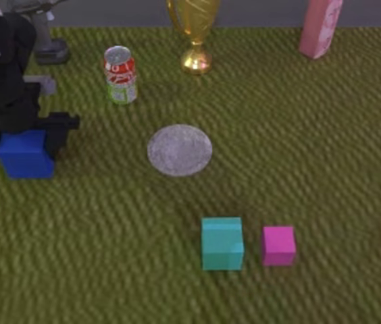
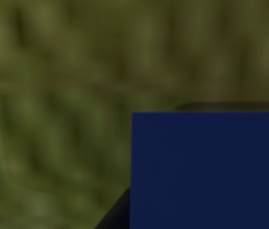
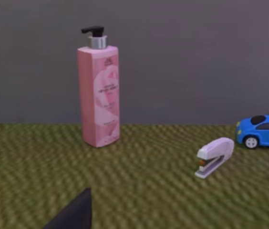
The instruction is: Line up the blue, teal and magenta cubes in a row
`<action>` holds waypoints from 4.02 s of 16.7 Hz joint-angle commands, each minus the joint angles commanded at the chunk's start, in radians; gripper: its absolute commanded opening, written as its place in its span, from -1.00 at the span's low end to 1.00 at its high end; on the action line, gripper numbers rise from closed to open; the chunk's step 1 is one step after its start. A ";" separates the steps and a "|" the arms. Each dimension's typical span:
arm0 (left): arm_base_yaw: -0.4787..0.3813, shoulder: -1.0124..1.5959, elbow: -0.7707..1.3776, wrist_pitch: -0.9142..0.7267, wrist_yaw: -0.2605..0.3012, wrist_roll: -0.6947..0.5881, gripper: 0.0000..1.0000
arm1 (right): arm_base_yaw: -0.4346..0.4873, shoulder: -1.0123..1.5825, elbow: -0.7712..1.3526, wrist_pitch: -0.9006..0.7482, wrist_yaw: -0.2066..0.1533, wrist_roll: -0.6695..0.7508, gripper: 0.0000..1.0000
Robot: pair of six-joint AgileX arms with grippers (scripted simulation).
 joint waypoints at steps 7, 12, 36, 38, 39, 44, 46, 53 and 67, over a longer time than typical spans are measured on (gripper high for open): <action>0.007 -0.028 0.059 -0.078 -0.001 0.001 -1.00 | 0.000 0.000 0.000 0.000 0.000 0.000 1.00; 0.020 -0.079 0.161 -0.236 -0.001 -0.001 -1.00 | 0.000 0.000 0.000 0.000 0.000 0.000 1.00; -0.560 -0.444 -0.294 -0.151 -0.007 -0.566 -1.00 | 0.000 0.000 0.000 0.000 0.000 0.000 1.00; -0.561 -0.433 -0.320 -0.113 -0.007 -0.565 -1.00 | 0.000 0.000 0.000 0.000 0.000 0.000 1.00; -0.560 -0.424 -0.341 -0.082 -0.007 -0.565 -1.00 | 0.000 0.000 0.000 0.000 0.000 0.000 1.00; -0.561 -0.366 -0.455 0.096 -0.007 -0.567 -1.00 | 0.000 0.000 0.000 0.000 0.000 0.000 1.00; -0.562 -0.359 -0.468 0.114 -0.007 -0.567 -1.00 | 0.000 0.000 0.000 0.000 0.000 0.000 1.00; -0.562 -0.359 -0.468 0.114 -0.007 -0.567 -0.40 | 0.000 0.000 0.000 0.000 0.000 0.000 1.00; -0.562 -0.359 -0.468 0.114 -0.007 -0.567 1.00 | 0.000 0.000 0.000 0.000 0.000 0.000 1.00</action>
